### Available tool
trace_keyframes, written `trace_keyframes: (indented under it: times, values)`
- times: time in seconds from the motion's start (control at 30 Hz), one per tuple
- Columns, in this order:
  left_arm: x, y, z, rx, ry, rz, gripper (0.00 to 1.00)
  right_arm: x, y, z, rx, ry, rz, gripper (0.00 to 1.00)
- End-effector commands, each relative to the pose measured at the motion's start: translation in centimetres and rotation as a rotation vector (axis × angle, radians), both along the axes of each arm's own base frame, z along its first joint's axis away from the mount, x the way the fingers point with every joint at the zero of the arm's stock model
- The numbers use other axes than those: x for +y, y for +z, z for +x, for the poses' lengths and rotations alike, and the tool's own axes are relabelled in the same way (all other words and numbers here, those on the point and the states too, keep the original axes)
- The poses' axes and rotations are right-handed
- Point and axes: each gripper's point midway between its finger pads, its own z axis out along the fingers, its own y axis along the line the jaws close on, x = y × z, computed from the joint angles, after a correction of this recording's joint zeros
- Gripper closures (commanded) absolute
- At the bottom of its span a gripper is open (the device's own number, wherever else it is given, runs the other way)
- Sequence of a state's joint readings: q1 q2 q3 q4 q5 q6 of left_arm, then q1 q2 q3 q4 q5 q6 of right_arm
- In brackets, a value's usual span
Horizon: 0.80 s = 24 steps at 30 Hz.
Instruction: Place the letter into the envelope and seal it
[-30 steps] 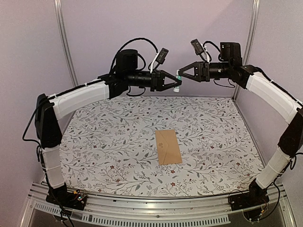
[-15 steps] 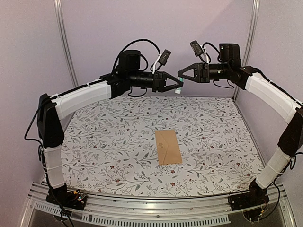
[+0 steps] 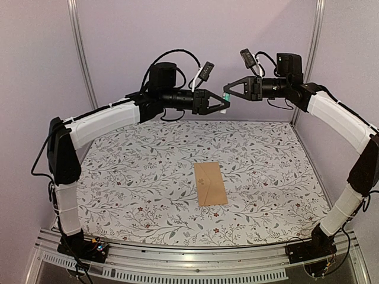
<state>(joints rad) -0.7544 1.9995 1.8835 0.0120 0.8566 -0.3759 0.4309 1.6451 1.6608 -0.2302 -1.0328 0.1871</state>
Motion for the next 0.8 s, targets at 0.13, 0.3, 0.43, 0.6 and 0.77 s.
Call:
trace_keyframes:
  times: [0.13,0.3,0.43,0.6,0.77]
  values:
    - [-0.5,-0.7,-0.3,0.024,-0.007,-0.001,0.65,-0.6,1.3,0.8,-0.007,-0.065,0.029,0.94]
    - [-0.6,-0.8,-0.1,0.026,-0.009,-0.001,0.72,-0.6,1.2,0.9,-0.004,-0.064,0.028,0.94]
    - [-0.6,-0.9,-0.1,0.026,-0.01,-0.001,0.79,-0.6,0.9,0.8,0.001,-0.065,0.026,0.94]
    - [-0.6,-1.1,0.1,0.027,-0.005,0.004,0.85,-0.6,0.7,1.0,0.005,-0.075,0.023,0.9]
    - [-0.5,-1.7,0.4,0.035,-0.001,0.014,0.88,-1.3,1.3,1.6,-0.012,-0.102,0.028,0.72]
